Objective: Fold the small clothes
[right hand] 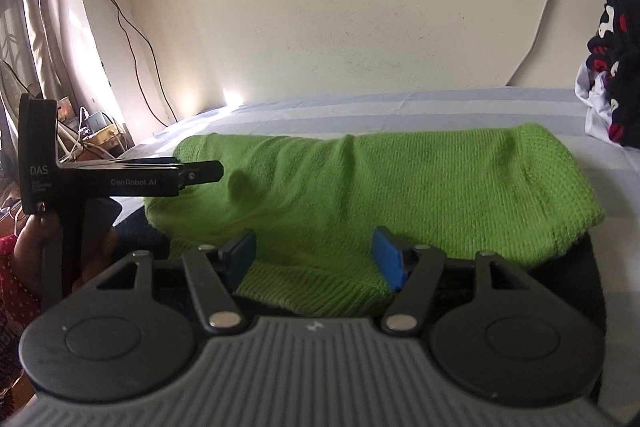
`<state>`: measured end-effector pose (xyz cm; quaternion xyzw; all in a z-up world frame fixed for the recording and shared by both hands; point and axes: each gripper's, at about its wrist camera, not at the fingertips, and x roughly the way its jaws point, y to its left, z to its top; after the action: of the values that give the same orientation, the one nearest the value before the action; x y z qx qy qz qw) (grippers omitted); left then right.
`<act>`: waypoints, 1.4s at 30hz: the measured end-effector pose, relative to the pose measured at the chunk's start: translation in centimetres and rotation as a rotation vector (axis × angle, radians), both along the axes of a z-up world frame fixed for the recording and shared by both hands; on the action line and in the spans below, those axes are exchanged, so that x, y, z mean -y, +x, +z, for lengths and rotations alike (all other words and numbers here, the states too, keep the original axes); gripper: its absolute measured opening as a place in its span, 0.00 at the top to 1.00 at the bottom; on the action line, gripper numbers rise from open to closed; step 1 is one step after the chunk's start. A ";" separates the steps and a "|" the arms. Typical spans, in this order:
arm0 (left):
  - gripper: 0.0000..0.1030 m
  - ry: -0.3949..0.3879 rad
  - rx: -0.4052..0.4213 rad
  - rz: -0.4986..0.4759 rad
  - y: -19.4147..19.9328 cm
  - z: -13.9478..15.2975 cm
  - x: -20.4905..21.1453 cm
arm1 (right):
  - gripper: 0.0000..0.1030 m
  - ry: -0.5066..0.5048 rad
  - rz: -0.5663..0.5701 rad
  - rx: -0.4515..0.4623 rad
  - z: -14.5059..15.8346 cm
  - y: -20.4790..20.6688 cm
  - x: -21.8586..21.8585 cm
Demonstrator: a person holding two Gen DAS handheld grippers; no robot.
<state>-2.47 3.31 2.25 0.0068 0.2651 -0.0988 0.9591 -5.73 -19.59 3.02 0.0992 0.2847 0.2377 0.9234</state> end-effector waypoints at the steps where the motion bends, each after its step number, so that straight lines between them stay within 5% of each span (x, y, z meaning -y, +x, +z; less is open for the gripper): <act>1: 0.00 0.000 -0.003 0.000 0.0 0.0 0.0 | 0.34 -0.006 0.000 0.004 0.0 -0.1 -0.2; 42: 0.00 -0.003 0.006 -0.010 -0.4 0.2 0.1 | 0.21 -0.066 0.027 0.035 -0.1 -0.4 -0.8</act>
<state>-2.82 3.17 2.41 0.0069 0.2619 -0.1041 0.9594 -6.16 -18.74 2.97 0.0607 0.2778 0.2425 0.9276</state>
